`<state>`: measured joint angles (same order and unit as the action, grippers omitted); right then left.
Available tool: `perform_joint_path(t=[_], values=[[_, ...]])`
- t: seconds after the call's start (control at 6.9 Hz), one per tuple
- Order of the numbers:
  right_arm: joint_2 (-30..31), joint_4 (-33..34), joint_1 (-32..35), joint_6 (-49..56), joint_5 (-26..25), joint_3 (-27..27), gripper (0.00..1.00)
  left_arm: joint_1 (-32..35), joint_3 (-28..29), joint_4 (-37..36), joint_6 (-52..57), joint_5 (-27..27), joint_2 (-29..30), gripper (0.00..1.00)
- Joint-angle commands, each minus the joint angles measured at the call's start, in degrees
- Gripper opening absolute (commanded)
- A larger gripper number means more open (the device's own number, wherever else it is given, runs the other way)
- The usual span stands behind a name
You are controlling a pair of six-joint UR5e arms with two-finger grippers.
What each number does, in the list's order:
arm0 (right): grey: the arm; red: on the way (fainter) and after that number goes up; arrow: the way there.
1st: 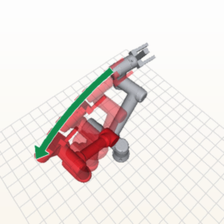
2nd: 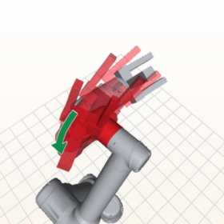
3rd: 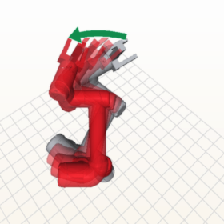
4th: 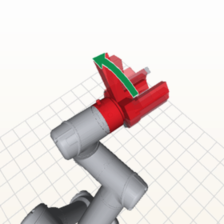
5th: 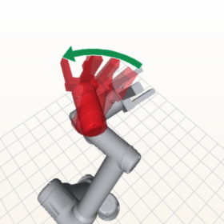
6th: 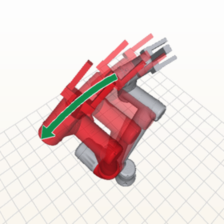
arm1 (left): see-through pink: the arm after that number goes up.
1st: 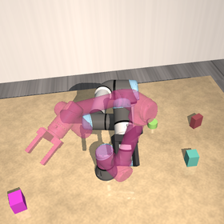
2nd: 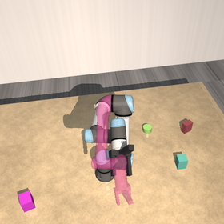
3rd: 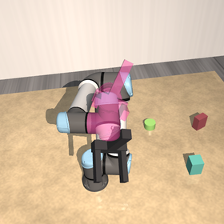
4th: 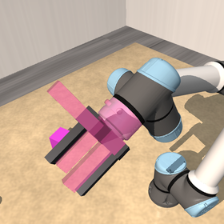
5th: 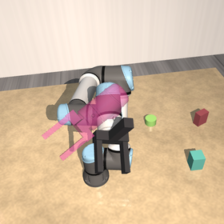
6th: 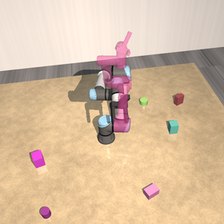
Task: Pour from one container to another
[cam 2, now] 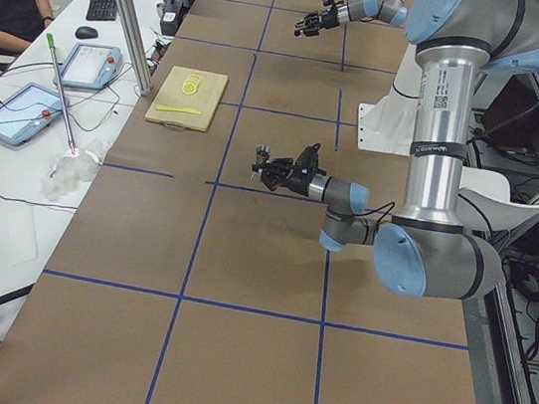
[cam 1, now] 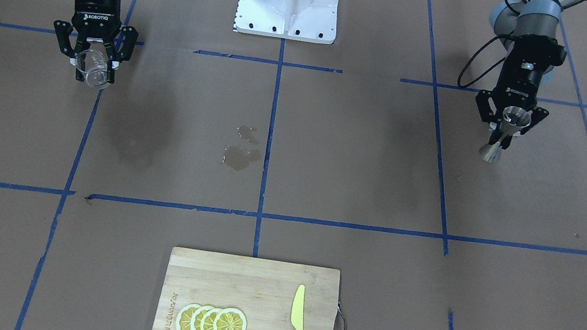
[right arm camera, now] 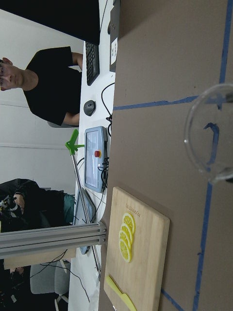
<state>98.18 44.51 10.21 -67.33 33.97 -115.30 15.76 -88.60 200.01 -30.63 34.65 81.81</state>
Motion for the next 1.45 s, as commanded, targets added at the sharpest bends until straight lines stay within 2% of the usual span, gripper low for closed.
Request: perform_joint_path(t=[0.0, 0.29, 0.43, 0.87, 1.16, 1.3], values=[[0.08, -2.14, 1.47, 0.10, 1.27, 1.22, 0.00, -0.03, 4.74, 3.18, -14.36, -0.37, -4.71, 0.00], [0.00, -2.14, 2.79, 0.62, 2.50, 1.22, 0.00, -0.03, 4.84, 3.37, -16.29, -0.98, -5.87, 0.00], [-0.09, -2.14, 2.89, 0.71, 2.51, 1.13, 0.00, -0.12, 6.93, 2.06, -21.35, -1.68, -5.79, 0.00], [-0.27, -2.14, 2.80, 0.62, 2.51, 1.48, 0.00, -0.12, 7.83, -3.38, -22.28, -0.90, -5.61, 0.00], [-0.44, -2.23, 2.80, 0.54, 2.51, 2.10, 0.00, -0.38, 7.74, -11.01, -29.29, -0.90, -4.82, 0.00], [-0.53, -2.23, 2.71, 0.45, 2.51, 2.19, 0.00, -0.47, 7.74, -11.22, -29.40, -1.07, -4.21, 0.00]])
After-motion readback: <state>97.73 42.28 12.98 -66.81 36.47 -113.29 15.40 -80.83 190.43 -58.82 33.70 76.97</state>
